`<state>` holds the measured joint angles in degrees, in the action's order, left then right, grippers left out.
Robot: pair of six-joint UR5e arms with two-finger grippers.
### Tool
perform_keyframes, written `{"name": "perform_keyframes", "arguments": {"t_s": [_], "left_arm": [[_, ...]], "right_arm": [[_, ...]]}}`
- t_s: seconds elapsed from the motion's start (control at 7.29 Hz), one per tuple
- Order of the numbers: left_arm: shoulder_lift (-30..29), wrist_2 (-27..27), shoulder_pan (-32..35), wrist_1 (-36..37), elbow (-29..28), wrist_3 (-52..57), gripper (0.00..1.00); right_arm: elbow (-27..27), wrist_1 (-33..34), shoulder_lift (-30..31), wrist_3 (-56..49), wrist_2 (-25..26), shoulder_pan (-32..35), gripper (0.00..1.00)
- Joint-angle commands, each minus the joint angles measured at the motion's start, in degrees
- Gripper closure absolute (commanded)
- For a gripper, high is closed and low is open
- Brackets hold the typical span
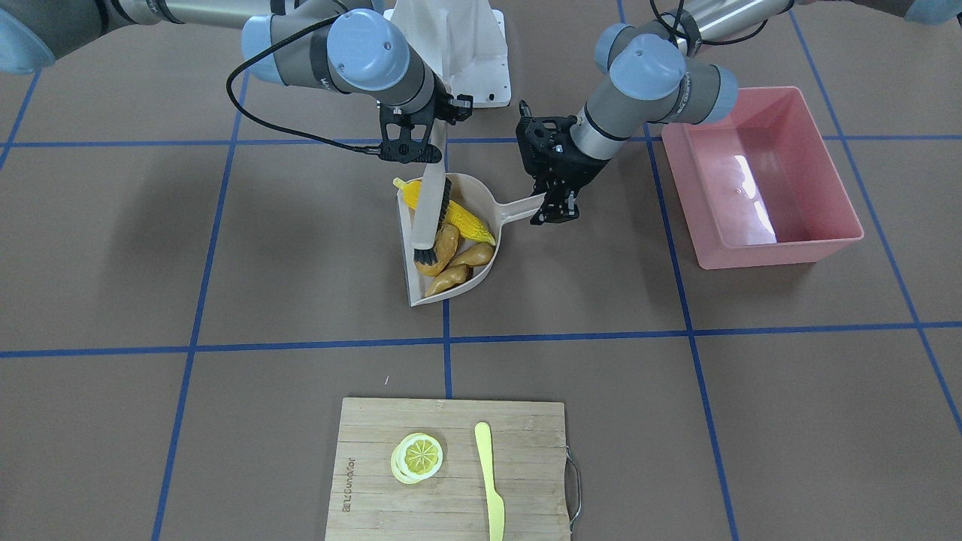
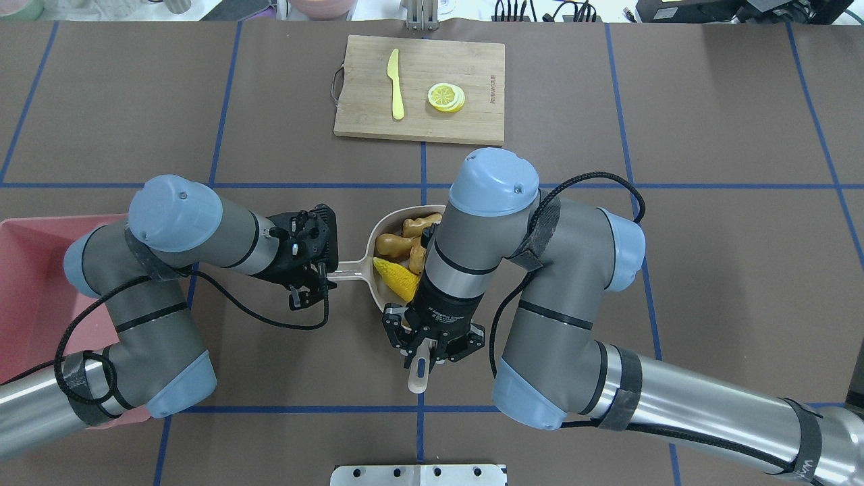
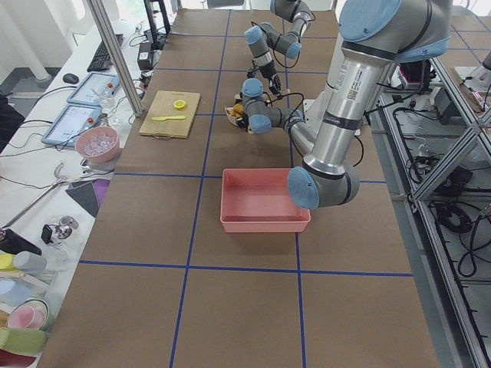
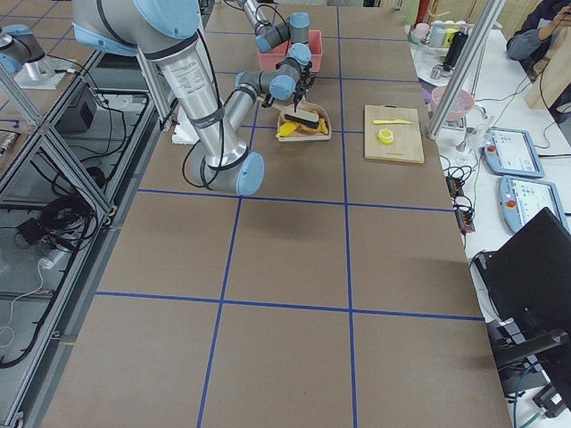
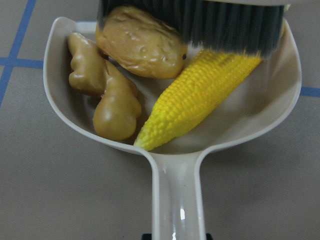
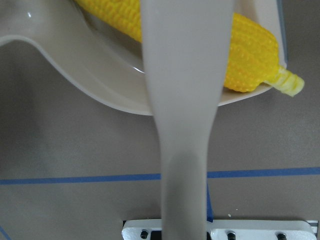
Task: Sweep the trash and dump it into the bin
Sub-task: 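Lift the dustpan with the left gripper while the right gripper raises the brush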
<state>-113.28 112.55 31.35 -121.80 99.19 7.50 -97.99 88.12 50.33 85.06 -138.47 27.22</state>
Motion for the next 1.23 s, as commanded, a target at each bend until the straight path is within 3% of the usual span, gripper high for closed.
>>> {"name": "perform_keyframes", "arguments": {"t_s": [0.0, 0.41, 0.69, 1.1], "left_arm": [[0.0, -1.7, -0.1, -2.2, -0.2, -1.2, 1.00], [-0.4, -1.7, -0.2, -2.9, -0.6, -1.3, 1.00], [-0.3, -1.8, -0.2, -4.1, -1.1, -2.1, 1.00], [-0.4, -3.9, -0.9, -9.3, -1.9, -5.8, 1.00]], "right_arm": [[-1.6, 3.1, 0.5, 0.4, -0.4, 1.6, 1.00], [-5.2, 4.5, 3.6, 0.2, -0.3, 3.4, 1.00], [-9.5, 10.5, 4.9, -0.9, 0.0, 4.9, 1.00], [-15.8, 14.3, 13.4, -13.2, 0.7, 9.3, 1.00]]}}
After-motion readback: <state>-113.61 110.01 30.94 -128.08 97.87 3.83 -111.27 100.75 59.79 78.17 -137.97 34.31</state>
